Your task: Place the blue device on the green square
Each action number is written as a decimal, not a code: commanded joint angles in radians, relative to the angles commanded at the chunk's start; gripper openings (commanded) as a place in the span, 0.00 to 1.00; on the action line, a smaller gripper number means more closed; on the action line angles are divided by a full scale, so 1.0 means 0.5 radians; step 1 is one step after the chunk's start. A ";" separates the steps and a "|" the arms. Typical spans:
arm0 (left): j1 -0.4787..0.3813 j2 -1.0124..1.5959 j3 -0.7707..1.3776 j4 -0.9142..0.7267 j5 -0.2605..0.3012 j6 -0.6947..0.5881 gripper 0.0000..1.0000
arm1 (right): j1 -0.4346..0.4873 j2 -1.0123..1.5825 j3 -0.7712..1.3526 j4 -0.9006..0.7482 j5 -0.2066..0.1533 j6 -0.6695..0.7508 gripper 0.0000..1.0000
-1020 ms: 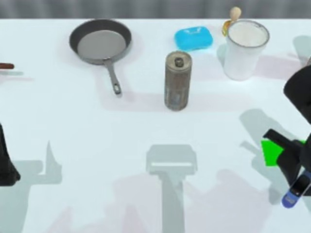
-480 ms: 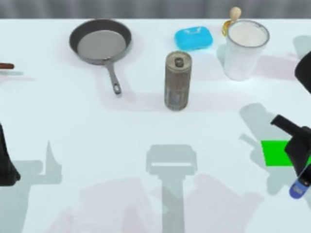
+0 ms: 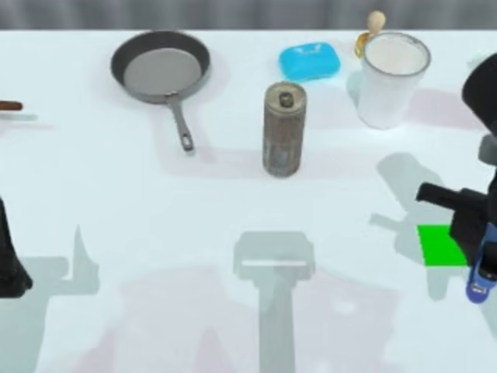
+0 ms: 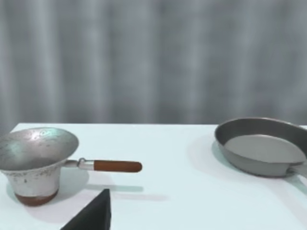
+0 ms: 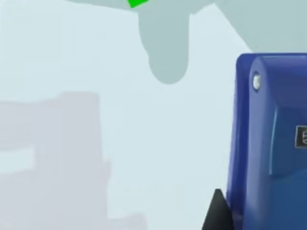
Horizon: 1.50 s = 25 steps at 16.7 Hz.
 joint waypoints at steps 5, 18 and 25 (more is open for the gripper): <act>0.000 0.000 0.000 0.000 0.000 0.000 1.00 | -0.081 0.216 0.184 -0.069 0.000 -1.070 0.00; 0.000 0.000 0.000 0.000 0.000 0.000 1.00 | -0.331 0.516 0.507 -0.051 0.002 -3.979 0.00; 0.000 0.000 0.000 0.000 0.000 0.000 1.00 | -0.378 0.502 0.562 0.004 -0.002 -4.353 0.00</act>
